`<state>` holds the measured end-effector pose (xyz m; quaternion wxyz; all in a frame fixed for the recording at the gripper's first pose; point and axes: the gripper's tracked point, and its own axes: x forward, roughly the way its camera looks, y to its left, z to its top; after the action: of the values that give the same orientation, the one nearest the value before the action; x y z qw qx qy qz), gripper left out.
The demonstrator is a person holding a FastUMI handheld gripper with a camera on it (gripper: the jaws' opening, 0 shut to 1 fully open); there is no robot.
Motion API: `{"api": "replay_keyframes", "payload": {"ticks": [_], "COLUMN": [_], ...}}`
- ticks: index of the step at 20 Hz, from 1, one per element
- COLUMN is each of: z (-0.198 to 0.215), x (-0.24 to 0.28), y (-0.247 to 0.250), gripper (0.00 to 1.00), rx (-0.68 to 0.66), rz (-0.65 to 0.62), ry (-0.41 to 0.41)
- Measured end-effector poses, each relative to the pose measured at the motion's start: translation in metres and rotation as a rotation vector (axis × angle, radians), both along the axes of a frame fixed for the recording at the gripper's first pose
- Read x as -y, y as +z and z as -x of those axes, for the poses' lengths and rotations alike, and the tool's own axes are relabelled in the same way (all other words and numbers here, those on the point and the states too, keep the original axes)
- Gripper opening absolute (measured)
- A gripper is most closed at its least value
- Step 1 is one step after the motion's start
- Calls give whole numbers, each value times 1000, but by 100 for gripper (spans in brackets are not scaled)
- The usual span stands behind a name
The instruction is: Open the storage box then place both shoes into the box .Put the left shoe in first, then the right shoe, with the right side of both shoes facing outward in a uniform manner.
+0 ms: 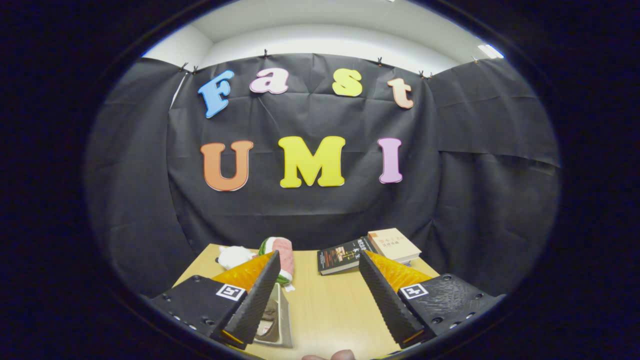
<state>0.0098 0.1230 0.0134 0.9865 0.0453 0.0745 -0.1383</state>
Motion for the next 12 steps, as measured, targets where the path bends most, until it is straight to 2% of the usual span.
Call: {"api": "replay_keyframes", "payload": {"ticks": [7,12], "z": [31,47], "x": [11,20], "y": [31,26], "gripper": [96,96], "rx": [58,72], "rz": [-18,-47], "ry": [-1,-9]}}
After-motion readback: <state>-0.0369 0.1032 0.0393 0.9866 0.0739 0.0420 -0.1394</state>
